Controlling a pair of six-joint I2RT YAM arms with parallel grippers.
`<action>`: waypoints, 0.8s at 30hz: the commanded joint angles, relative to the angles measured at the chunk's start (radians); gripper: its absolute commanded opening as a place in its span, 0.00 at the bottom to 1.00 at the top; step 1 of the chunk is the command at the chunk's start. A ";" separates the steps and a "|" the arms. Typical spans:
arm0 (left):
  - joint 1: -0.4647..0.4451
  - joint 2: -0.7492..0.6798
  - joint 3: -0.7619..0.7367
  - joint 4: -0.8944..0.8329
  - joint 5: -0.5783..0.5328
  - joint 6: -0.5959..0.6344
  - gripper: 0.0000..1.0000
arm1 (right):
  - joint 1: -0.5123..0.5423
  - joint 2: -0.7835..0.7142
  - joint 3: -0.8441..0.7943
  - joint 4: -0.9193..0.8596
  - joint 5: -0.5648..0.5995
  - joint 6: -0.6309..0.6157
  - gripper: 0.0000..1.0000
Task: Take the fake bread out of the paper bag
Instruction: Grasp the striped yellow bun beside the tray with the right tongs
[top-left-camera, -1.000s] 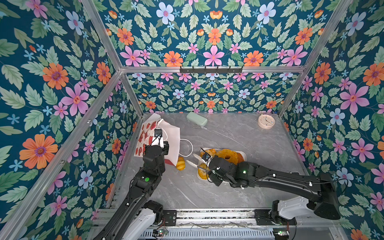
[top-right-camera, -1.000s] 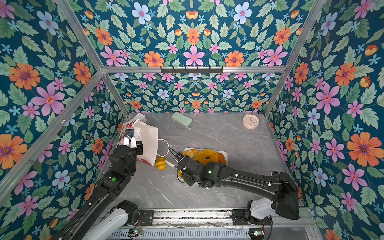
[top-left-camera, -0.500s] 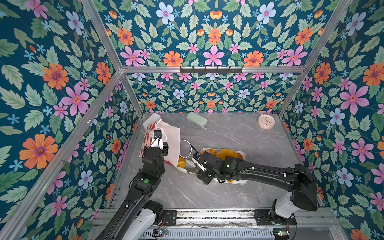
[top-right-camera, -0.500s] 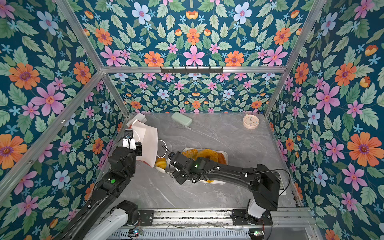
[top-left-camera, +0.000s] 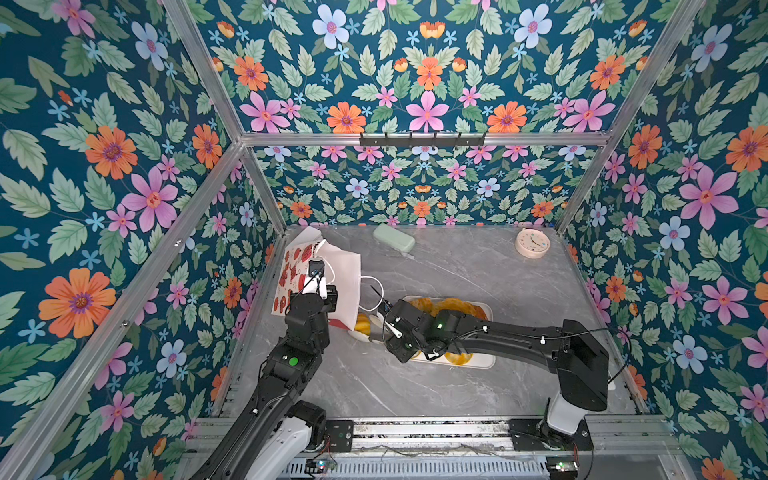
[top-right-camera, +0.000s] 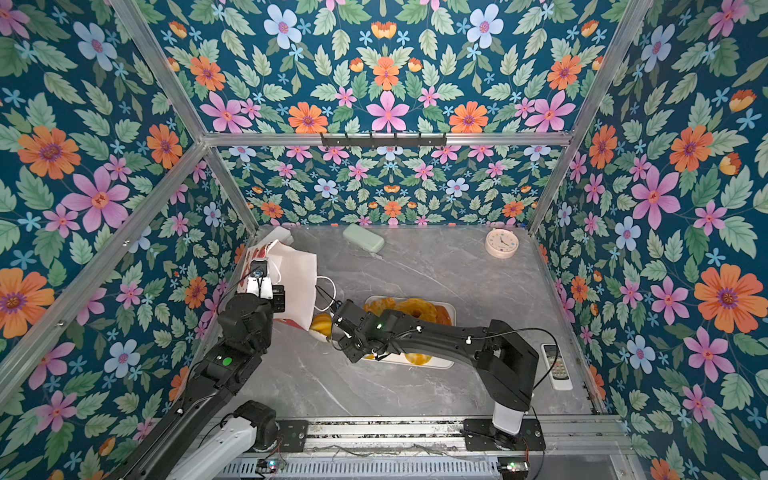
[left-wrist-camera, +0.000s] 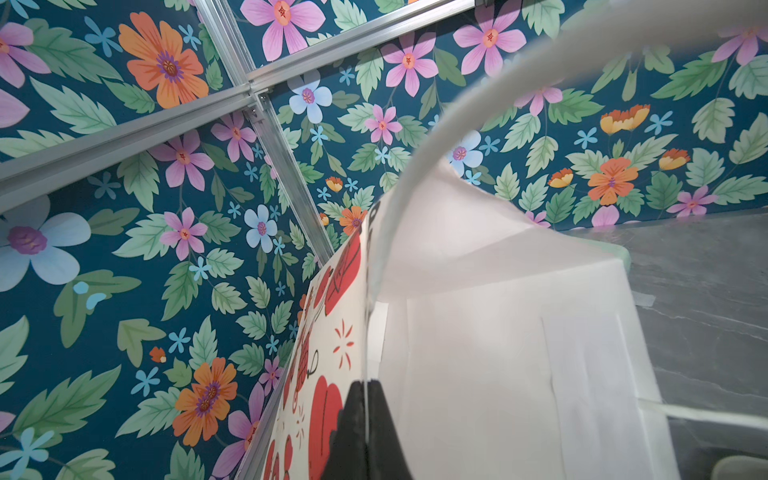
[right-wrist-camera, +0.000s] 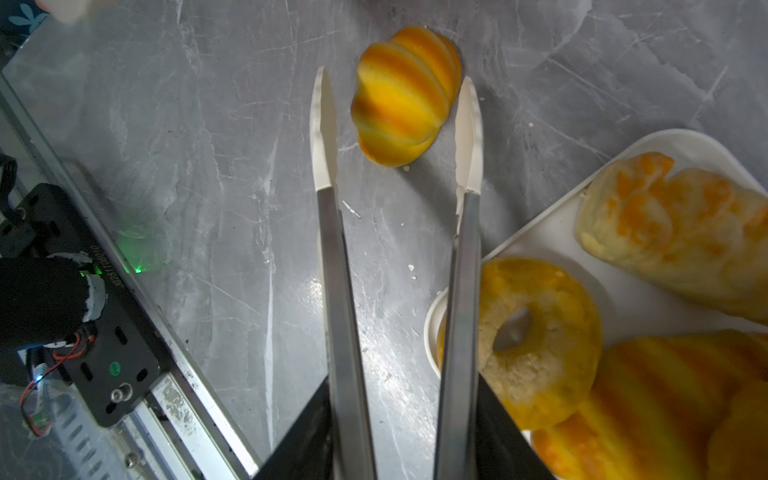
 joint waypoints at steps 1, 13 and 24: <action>0.003 -0.001 -0.002 0.020 0.011 0.000 0.00 | -0.001 0.022 0.017 0.007 0.015 -0.004 0.47; 0.010 0.004 -0.004 0.023 0.011 -0.004 0.00 | -0.001 -0.019 -0.019 0.034 0.046 -0.012 0.31; 0.019 0.002 -0.006 0.033 0.007 -0.008 0.00 | -0.001 -0.302 -0.198 0.049 0.114 0.019 0.30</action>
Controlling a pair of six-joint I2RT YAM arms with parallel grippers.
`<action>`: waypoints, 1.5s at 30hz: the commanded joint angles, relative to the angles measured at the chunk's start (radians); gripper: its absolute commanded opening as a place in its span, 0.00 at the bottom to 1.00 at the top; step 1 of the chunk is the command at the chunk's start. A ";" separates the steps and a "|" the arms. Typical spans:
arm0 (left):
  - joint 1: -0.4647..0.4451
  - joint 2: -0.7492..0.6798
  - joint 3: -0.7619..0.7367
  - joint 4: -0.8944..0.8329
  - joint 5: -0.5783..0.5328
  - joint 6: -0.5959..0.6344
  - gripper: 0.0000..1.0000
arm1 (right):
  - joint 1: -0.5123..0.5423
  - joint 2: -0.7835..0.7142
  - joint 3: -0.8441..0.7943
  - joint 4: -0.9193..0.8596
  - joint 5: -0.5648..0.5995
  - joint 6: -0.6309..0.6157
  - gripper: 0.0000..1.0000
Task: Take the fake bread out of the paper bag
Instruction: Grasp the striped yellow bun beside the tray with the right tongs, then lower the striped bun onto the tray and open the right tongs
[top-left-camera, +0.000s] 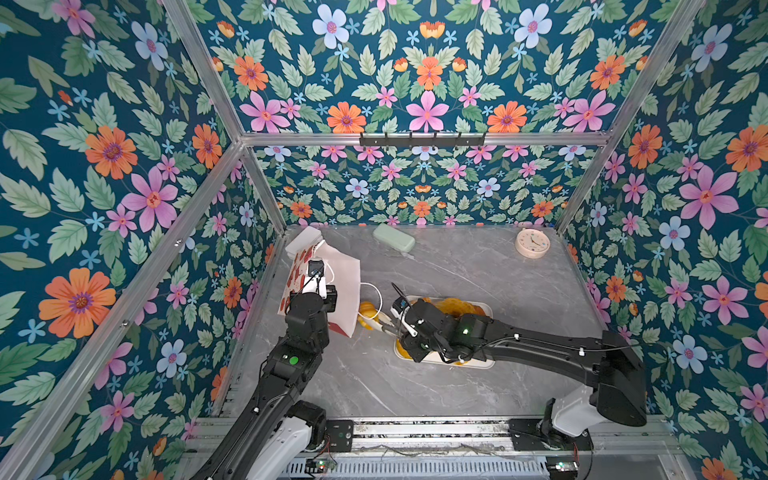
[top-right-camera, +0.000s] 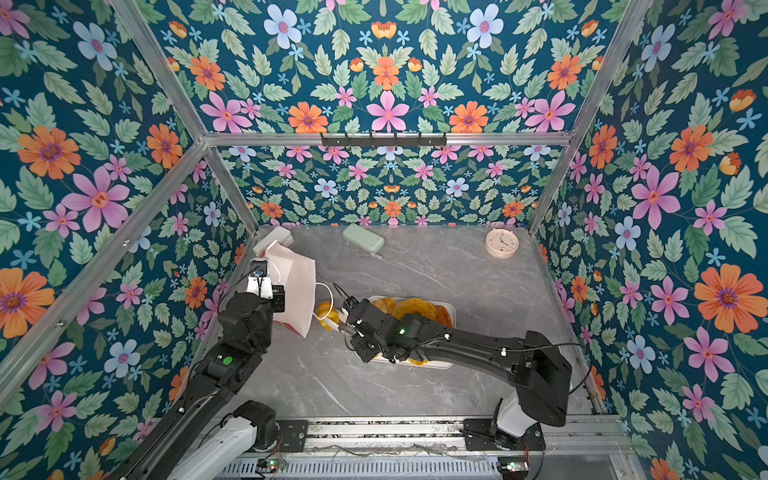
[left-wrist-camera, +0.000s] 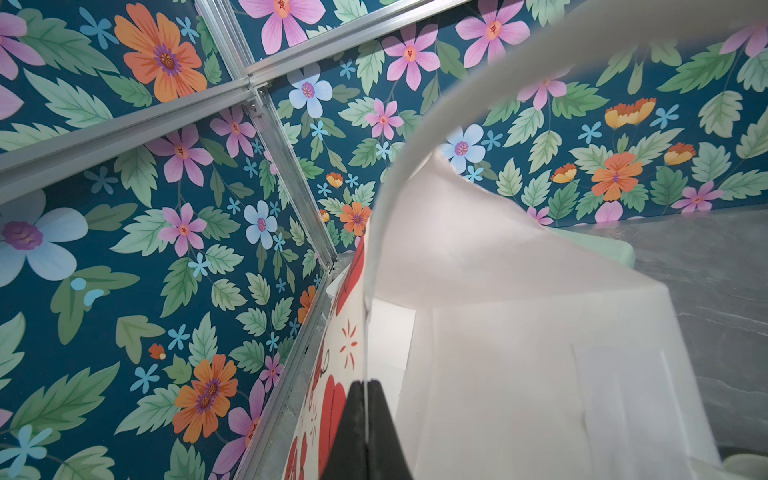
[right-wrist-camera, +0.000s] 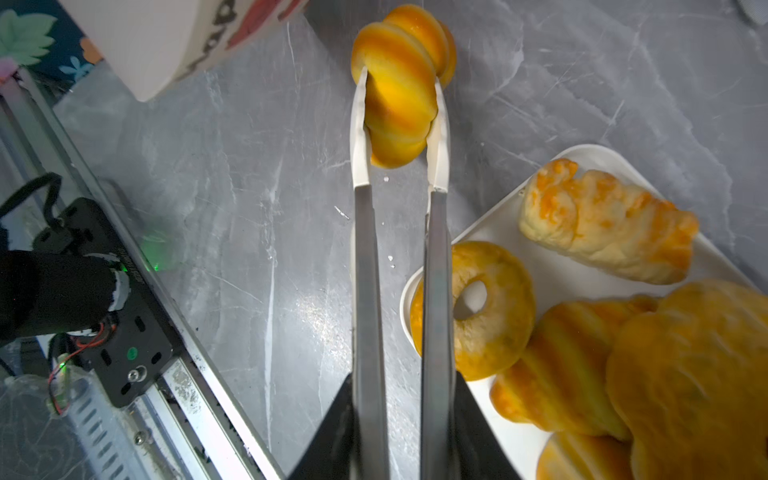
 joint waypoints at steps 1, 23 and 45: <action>0.002 -0.003 -0.002 0.034 -0.002 -0.005 0.00 | 0.000 -0.081 -0.040 -0.022 0.064 0.026 0.30; 0.010 -0.001 -0.005 0.035 0.017 -0.016 0.00 | 0.001 -0.362 -0.194 -0.278 0.167 0.100 0.33; 0.011 0.002 -0.010 0.040 0.022 -0.016 0.00 | 0.000 -0.369 -0.218 -0.251 0.130 0.106 0.37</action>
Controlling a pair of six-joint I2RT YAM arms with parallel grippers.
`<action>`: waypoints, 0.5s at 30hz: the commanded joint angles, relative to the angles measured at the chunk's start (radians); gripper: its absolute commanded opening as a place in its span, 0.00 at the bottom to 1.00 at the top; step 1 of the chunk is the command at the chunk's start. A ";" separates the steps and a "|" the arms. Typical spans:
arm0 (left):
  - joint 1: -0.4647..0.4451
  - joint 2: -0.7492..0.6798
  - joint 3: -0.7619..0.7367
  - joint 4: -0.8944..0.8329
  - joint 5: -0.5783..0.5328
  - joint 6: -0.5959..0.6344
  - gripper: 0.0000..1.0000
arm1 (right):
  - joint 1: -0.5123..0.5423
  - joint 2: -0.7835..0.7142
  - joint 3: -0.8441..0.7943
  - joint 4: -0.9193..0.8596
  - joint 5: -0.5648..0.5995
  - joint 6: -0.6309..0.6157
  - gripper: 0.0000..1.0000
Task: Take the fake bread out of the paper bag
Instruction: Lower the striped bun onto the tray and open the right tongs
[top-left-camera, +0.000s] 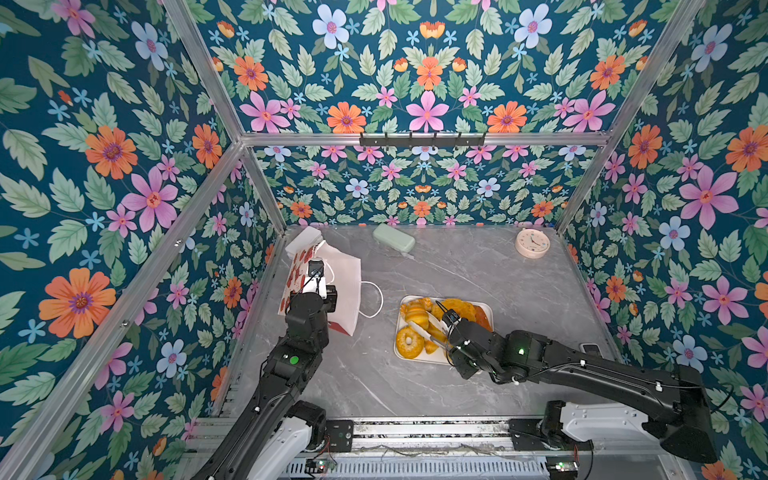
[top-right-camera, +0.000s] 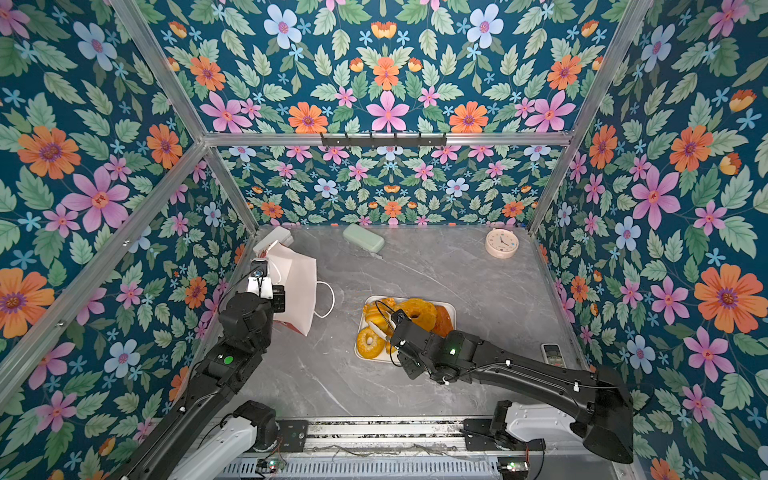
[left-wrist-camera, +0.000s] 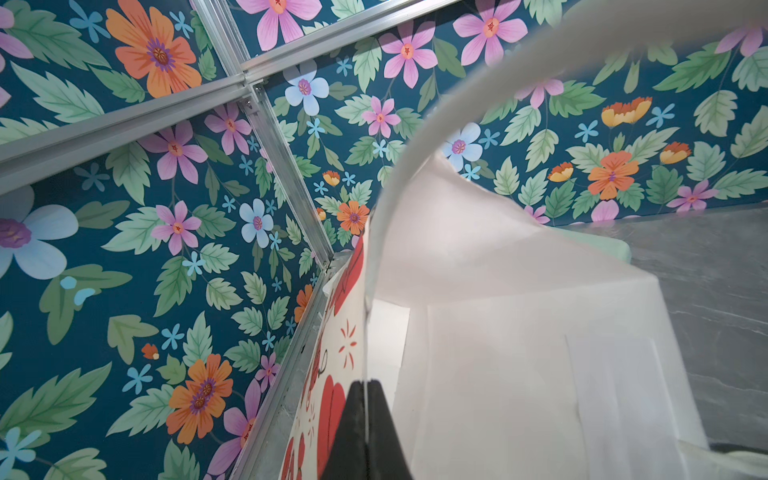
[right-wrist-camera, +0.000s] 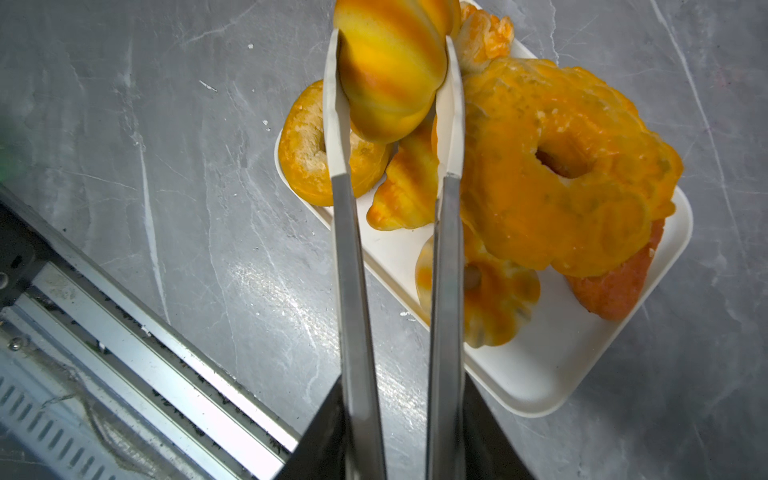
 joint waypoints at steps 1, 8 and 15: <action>0.001 -0.002 -0.003 0.033 0.002 -0.012 0.00 | 0.002 -0.023 0.008 0.040 -0.006 -0.005 0.36; 0.002 -0.001 -0.003 0.033 0.004 -0.014 0.00 | 0.011 -0.022 -0.001 0.072 -0.048 -0.013 0.36; 0.001 0.001 -0.004 0.033 0.009 -0.016 0.00 | 0.010 0.005 -0.026 0.057 -0.015 0.011 0.36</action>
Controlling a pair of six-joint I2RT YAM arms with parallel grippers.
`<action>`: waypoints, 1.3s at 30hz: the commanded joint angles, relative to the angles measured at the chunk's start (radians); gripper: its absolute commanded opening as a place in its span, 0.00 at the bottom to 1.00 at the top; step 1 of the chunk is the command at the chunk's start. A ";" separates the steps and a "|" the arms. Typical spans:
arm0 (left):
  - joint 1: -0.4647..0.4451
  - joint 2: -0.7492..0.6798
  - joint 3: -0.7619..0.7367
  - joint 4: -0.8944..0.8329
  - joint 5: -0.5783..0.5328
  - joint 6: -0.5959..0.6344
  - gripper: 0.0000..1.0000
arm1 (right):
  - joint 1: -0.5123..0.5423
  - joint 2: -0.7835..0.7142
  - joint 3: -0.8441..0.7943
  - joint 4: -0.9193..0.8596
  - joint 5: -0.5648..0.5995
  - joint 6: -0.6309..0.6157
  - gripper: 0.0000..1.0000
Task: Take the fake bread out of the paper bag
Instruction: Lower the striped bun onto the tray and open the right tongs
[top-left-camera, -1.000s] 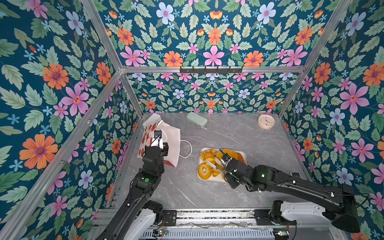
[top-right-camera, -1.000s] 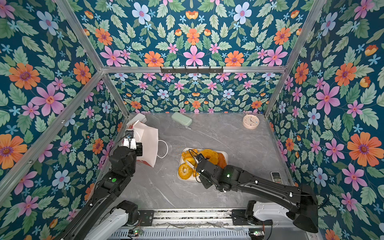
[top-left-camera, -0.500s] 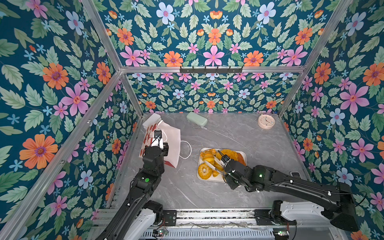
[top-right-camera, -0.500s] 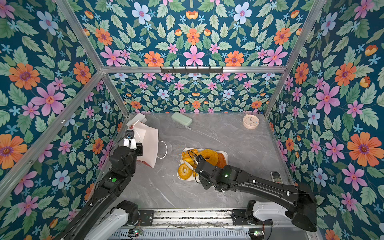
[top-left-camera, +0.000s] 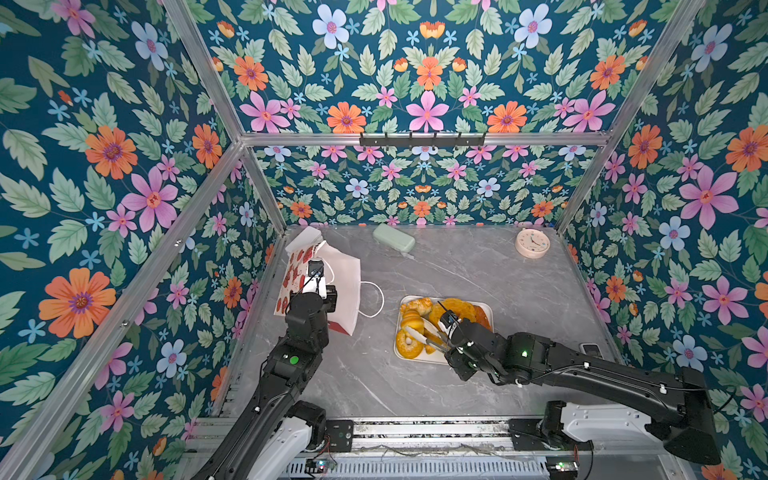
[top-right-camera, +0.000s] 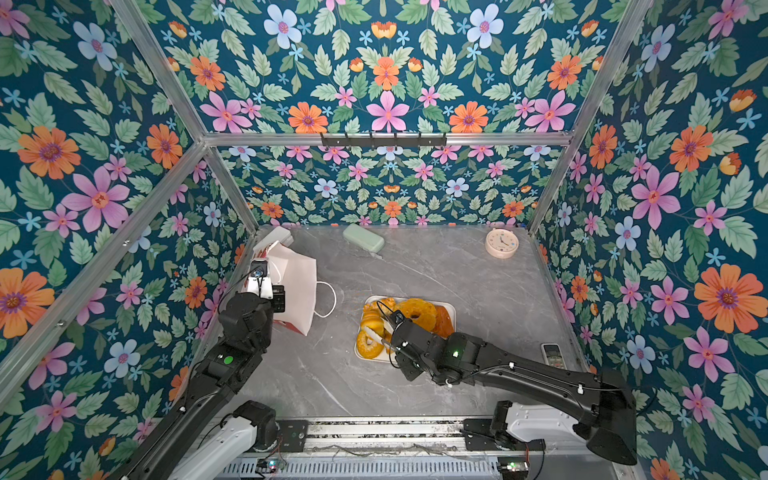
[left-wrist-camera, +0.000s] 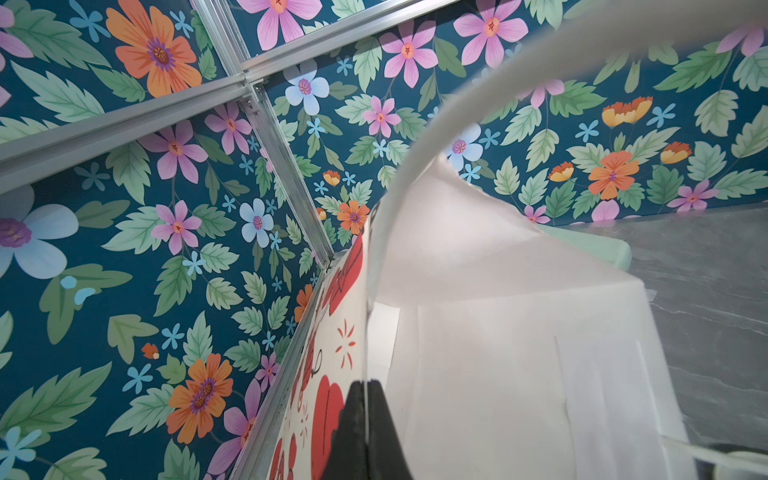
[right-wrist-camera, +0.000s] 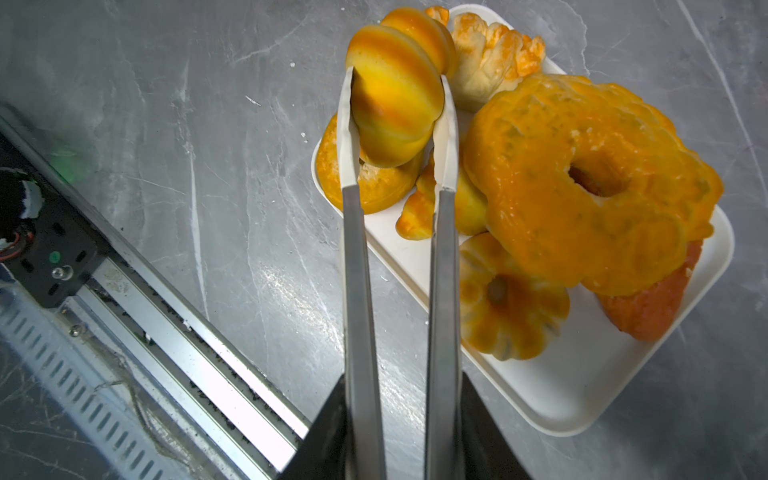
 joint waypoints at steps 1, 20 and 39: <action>0.001 0.001 -0.003 0.032 0.008 -0.014 0.00 | 0.000 0.006 -0.006 0.006 0.033 0.019 0.36; 0.003 0.011 -0.001 0.032 0.018 -0.020 0.00 | 0.001 -0.031 0.000 -0.036 0.043 0.064 0.44; 0.003 0.017 0.001 0.033 0.034 -0.021 0.00 | 0.002 -0.070 -0.011 0.003 0.035 0.067 0.45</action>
